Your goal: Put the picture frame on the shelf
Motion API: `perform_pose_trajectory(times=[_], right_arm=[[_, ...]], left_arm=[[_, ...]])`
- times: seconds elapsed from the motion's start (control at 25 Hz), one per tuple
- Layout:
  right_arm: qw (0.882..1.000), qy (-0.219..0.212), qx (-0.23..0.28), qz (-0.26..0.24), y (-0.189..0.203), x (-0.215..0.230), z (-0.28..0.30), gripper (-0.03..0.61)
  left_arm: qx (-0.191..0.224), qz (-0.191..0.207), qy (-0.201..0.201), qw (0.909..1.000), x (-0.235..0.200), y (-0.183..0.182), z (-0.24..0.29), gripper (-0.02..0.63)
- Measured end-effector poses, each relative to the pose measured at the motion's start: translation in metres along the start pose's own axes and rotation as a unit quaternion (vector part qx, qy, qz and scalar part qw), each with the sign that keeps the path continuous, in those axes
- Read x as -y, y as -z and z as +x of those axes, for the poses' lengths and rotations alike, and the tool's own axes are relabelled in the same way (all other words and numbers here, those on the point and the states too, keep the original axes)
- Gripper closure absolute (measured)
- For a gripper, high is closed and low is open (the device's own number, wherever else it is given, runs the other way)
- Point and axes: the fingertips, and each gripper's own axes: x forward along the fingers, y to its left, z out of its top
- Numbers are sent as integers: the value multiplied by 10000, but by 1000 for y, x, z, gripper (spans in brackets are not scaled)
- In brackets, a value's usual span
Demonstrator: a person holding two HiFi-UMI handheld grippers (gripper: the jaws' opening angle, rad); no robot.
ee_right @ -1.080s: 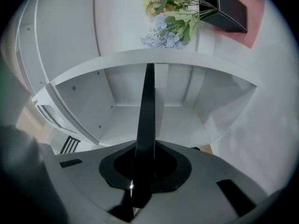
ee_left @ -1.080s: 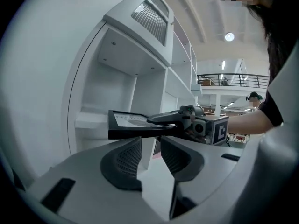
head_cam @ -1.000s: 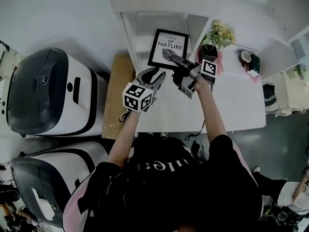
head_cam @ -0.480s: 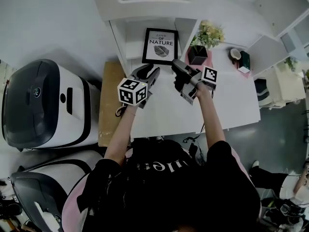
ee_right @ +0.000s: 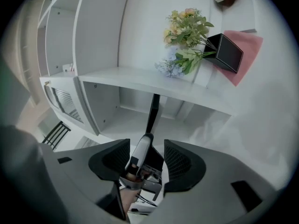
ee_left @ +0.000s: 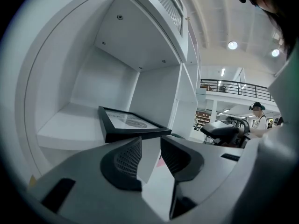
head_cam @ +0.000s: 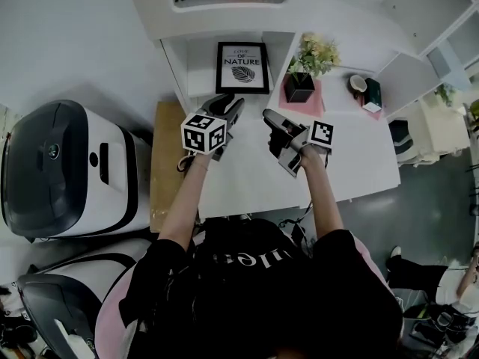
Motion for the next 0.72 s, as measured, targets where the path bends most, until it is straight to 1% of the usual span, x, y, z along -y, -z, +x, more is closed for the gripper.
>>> perform_pose_trajectory(times=[0.16,0.32,0.44,0.52,0.64,0.72], right_arm=[[9992,21,-87,-395,9,-9,-4,342],[9947,98,-192,-1006,24,-21,-8,342],[9861,128,-278,-1632,40,-36,-9,344],[9799,177,-361,-1952,52,-41,-12,345],[9720,172,-418,-2305,70,-48,-17,350],[9686,127,-441,-2443,80,-52,-21,358]], left_arm=[[94,80,121,9998,10,-3,-11,492],[115,227,162,9995,22,0,-36,492],[152,181,116,9997,30,4,-61,492],[136,175,68,9997,38,10,-80,492],[61,233,5,9997,53,22,-109,492],[44,257,-22,9997,64,28,-125,492]])
